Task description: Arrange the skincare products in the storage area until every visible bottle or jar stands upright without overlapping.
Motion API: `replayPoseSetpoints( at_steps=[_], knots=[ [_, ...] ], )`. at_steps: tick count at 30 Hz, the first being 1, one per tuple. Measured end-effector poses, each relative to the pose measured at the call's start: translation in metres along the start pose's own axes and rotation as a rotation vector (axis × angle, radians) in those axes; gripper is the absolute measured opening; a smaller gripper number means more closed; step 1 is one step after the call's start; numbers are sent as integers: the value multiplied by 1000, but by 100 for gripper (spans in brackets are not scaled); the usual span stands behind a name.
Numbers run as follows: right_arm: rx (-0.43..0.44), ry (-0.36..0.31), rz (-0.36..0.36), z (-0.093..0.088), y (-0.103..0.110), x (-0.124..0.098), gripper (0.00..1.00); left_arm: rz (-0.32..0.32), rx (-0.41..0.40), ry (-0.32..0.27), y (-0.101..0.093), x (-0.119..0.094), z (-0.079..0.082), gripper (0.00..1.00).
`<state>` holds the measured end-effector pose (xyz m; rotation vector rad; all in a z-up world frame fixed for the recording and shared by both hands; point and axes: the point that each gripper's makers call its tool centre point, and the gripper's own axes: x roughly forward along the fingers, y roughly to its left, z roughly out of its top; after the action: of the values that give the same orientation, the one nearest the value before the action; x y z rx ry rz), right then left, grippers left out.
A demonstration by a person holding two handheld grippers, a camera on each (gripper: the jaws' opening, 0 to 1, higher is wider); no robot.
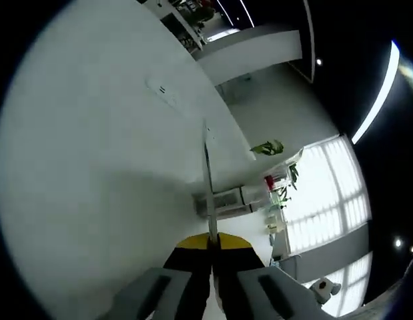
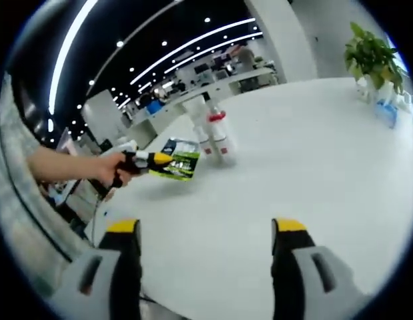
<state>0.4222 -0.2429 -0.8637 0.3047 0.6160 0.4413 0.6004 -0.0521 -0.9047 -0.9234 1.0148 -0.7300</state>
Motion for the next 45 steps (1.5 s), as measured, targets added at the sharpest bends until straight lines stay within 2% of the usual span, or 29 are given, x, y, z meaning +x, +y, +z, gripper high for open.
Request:
replayPoseSetpoints(
  at_steps=[4, 13, 19, 22, 23, 28, 31, 36, 38, 45],
  knots=[
    [-2, 13, -2, -1, -4, 1, 78, 19, 3, 1, 7, 6, 12, 1],
    [-2, 26, -17, 3, -14, -1, 76, 51, -3, 26, 21, 23, 20, 1],
    [12, 41, -39, -2, -23, -3, 75, 81, 8, 70, 31, 30, 16, 1],
    [16, 43, -38, -2, -23, -3, 74, 87, -2, 56, 34, 30, 20, 1],
    [12, 49, -37, -3, -23, -3, 74, 110, 8, 48, 37, 31, 23, 1],
    [13, 63, -33, -6, -23, -2, 74, 131, 15, 72, 41, 33, 21, 2],
    [12, 71, -30, -7, -22, -2, 73, 161, 33, 77, 46, 34, 25, 3],
    [26, 67, -36, -7, -26, -4, 70, 223, 36, 83, 52, 38, 21, 7],
    [23, 65, -36, -6, -26, -4, 70, 218, 21, 78, 50, 38, 20, 7],
    [26, 76, -30, -11, -23, -2, 70, 259, 3, 57, 52, 35, 24, 9]
  ],
)
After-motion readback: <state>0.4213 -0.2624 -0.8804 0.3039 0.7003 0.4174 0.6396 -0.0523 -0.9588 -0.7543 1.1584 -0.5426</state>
